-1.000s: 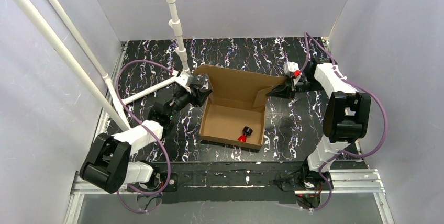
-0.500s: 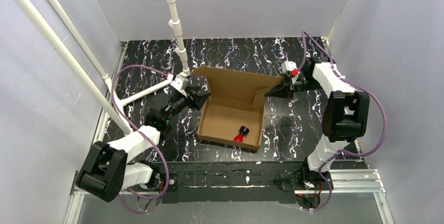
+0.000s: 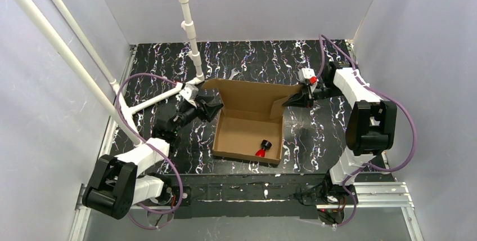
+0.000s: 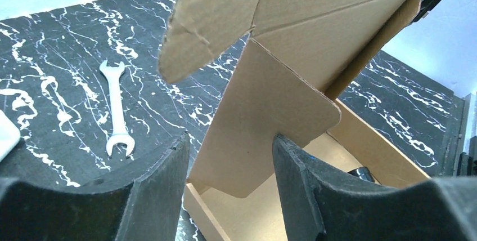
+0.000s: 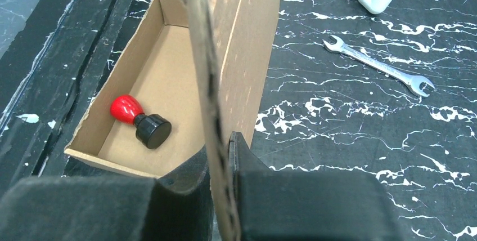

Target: Fold the paper box

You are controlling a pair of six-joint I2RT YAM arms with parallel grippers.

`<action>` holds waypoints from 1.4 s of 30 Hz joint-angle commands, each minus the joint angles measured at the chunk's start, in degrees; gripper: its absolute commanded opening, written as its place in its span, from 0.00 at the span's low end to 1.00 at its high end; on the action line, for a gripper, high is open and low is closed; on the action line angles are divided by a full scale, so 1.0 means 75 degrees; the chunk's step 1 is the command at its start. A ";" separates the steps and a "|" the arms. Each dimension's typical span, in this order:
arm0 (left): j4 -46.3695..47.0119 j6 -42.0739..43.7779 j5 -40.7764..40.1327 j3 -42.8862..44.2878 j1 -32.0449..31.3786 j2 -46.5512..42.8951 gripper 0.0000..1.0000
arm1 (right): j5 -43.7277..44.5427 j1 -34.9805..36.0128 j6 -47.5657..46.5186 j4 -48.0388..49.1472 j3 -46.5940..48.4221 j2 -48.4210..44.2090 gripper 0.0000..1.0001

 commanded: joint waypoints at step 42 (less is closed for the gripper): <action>-0.3162 -0.2946 -0.0722 0.0043 0.0208 -0.3108 0.94 | 0.1981 0.0323 0.3740 0.2170 0.0079 -0.0399 0.01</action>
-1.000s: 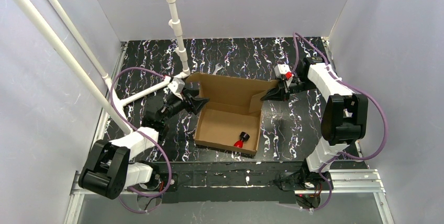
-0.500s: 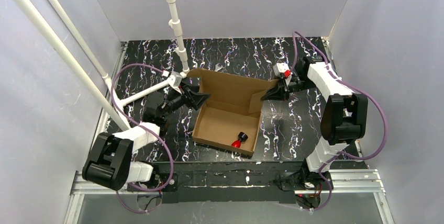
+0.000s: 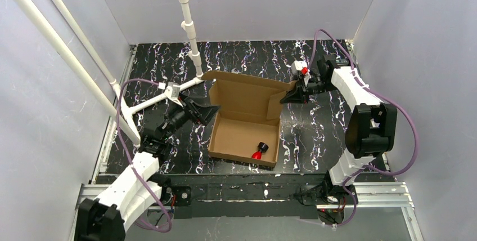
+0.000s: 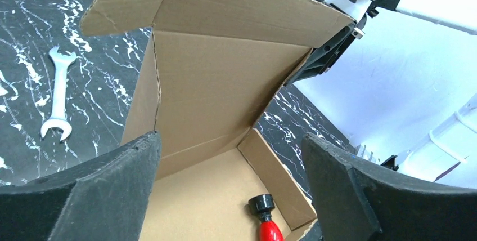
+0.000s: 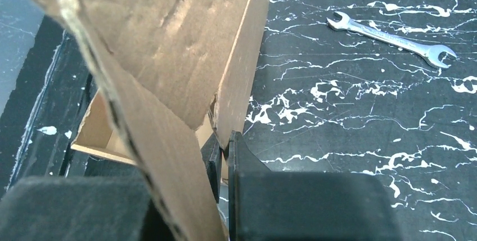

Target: Fold the paper box

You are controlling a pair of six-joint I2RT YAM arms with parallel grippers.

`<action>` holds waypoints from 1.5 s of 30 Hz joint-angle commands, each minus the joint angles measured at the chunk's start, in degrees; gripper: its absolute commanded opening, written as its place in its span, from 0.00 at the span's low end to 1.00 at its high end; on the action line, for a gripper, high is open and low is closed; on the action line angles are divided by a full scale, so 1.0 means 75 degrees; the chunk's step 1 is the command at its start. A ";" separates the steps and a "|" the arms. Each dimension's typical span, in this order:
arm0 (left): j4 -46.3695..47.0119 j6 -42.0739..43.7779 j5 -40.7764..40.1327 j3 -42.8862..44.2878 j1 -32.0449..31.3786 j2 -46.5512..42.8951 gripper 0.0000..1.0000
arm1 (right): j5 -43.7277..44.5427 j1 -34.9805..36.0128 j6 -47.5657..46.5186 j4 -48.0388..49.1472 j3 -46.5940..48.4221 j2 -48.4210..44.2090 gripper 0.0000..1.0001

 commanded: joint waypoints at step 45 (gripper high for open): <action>-0.6166 0.0302 -0.1544 0.2776 0.0080 0.0316 0.79 | 0.2420 -0.0234 0.2820 0.2488 -0.0987 -0.1579 0.39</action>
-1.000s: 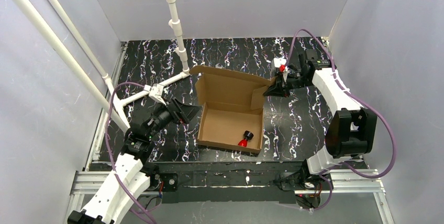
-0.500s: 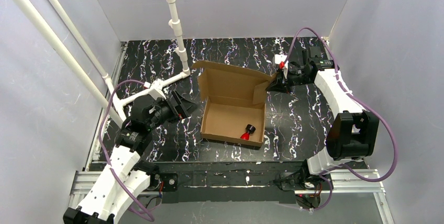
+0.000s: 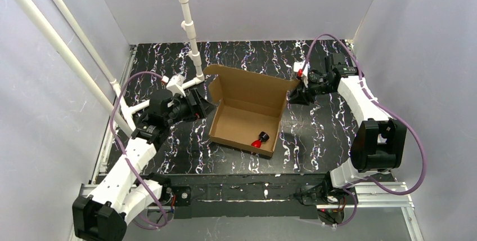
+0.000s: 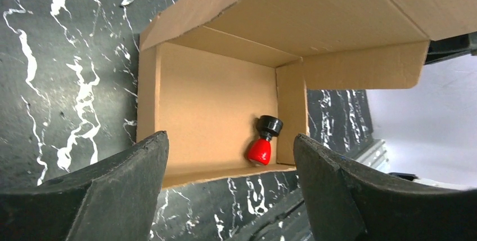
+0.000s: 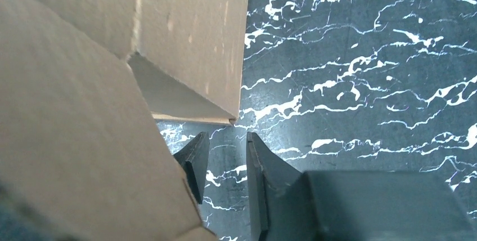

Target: Fold the paper box

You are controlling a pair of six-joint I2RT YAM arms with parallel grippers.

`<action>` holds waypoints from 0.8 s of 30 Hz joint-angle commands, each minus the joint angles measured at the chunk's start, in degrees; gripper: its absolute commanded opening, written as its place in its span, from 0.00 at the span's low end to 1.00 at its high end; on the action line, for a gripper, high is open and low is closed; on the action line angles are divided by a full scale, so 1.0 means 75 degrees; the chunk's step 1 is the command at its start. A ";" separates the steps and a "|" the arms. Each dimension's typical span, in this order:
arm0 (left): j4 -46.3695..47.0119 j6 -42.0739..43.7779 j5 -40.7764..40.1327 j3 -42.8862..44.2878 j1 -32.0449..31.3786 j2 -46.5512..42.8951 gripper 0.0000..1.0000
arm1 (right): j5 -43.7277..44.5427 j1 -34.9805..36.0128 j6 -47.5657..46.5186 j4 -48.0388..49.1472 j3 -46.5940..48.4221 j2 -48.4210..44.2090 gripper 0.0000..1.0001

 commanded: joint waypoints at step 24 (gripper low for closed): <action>0.1704 0.1781 -0.0632 0.0044 0.0058 -0.0193 0.75 | -0.0565 -0.0910 0.1568 0.0882 -0.0893 -0.1328 0.51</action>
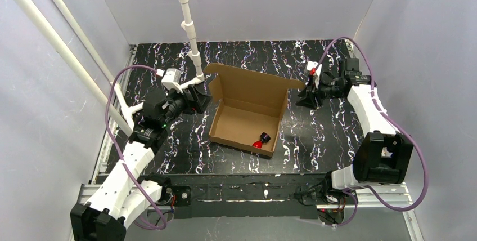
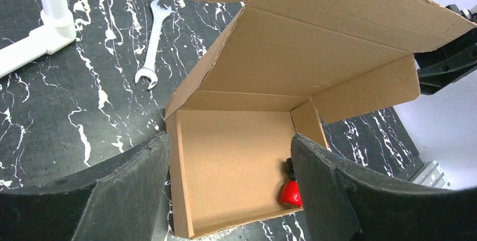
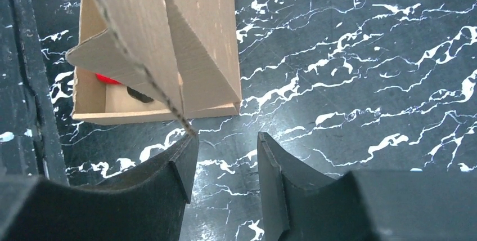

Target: Fold the paper box

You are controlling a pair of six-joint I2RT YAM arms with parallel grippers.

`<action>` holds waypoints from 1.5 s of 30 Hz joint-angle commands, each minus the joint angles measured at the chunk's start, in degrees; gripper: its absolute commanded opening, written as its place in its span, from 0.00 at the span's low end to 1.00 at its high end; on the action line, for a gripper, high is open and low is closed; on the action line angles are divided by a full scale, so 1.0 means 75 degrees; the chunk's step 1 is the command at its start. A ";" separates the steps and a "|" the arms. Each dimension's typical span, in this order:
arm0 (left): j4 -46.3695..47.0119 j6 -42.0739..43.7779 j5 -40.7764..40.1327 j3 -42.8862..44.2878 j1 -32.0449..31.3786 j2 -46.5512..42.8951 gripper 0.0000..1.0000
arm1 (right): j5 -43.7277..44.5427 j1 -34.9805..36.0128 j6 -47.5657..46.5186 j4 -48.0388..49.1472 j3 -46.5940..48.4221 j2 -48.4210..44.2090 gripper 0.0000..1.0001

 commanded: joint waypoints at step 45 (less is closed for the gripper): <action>-0.1038 -0.0270 -0.0582 0.2122 -0.0136 0.2436 0.58 | 0.2711 0.3448 0.2702 -0.1113 0.4689 0.0780 0.69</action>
